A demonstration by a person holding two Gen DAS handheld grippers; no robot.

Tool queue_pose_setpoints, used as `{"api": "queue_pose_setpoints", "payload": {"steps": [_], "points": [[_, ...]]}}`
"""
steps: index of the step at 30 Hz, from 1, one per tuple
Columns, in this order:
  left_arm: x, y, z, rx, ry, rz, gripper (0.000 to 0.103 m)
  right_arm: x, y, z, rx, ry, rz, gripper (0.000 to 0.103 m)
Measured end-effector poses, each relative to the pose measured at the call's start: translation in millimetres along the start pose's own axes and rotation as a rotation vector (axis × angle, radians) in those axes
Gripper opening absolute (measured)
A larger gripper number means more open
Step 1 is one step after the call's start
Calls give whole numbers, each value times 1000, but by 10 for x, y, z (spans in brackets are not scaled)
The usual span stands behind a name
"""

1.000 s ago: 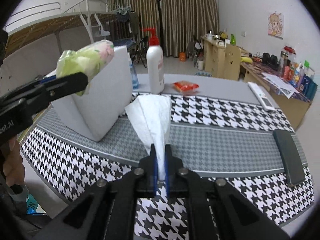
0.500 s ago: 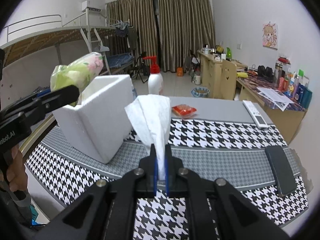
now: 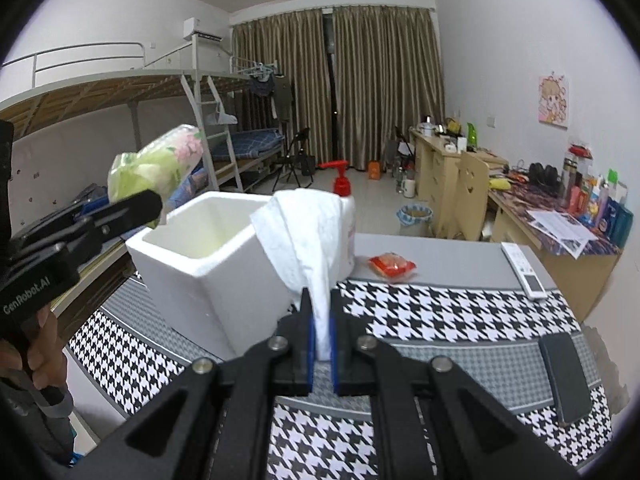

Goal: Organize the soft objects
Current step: 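Carry the tissue with the right gripper over the box while the left carries the bag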

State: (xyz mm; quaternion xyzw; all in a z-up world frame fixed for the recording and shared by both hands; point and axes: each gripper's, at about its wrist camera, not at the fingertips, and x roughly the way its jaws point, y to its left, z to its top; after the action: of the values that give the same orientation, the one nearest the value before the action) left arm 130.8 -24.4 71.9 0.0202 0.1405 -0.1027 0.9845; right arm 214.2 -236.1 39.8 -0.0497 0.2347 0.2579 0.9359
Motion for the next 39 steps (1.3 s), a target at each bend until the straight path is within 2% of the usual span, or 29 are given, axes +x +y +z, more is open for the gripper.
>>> {"api": "queue_pose_setpoints", "payload": {"steps": [17, 39], "points": [[-142, 396, -37, -59, -17, 154, 32, 181, 382, 219, -55, -21, 90, 8], [-397, 900, -170, -106, -30, 316, 32, 696, 825, 503, -83, 50, 184, 8]]}}
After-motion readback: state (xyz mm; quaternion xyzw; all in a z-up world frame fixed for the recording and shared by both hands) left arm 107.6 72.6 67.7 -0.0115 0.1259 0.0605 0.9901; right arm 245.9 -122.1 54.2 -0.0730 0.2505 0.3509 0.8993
